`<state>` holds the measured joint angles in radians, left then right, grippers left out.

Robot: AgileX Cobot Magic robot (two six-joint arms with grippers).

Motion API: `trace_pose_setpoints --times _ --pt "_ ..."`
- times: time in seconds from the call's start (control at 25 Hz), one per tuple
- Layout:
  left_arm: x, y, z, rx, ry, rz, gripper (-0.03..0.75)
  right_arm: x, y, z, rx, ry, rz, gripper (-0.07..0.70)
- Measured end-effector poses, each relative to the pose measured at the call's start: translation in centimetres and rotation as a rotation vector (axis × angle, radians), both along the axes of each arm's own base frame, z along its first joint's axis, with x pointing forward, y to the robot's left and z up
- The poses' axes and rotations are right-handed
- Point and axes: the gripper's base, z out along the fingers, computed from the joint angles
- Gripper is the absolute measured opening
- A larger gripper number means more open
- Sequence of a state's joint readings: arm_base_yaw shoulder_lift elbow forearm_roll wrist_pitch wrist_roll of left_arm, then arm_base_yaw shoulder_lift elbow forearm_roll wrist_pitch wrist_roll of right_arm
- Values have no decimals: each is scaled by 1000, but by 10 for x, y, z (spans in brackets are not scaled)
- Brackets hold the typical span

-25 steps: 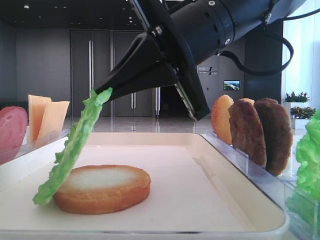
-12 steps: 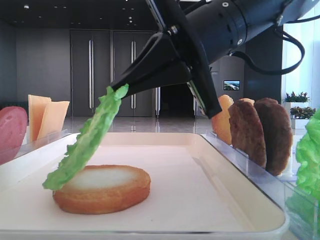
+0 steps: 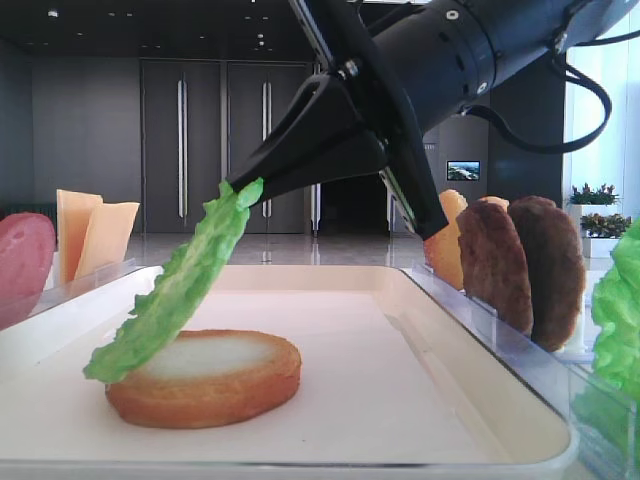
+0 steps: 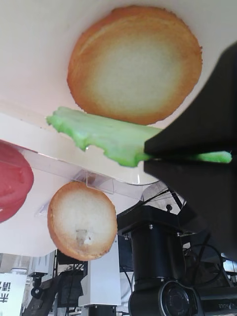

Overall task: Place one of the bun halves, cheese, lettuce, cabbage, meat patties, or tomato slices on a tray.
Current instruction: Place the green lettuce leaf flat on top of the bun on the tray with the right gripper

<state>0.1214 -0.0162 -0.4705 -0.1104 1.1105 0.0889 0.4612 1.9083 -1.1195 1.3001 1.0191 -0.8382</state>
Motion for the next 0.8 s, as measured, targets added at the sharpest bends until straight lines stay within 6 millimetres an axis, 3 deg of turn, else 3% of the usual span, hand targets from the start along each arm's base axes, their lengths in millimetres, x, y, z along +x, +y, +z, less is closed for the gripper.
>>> trace_pose_setpoints --times 0.36,0.8 --pt "0 0 0 0 0 0 391 3 -2 -3 -38 -25 -17 36" --pt "0 0 0 0 0 0 391 0 -2 -4 -45 -14 14 160"
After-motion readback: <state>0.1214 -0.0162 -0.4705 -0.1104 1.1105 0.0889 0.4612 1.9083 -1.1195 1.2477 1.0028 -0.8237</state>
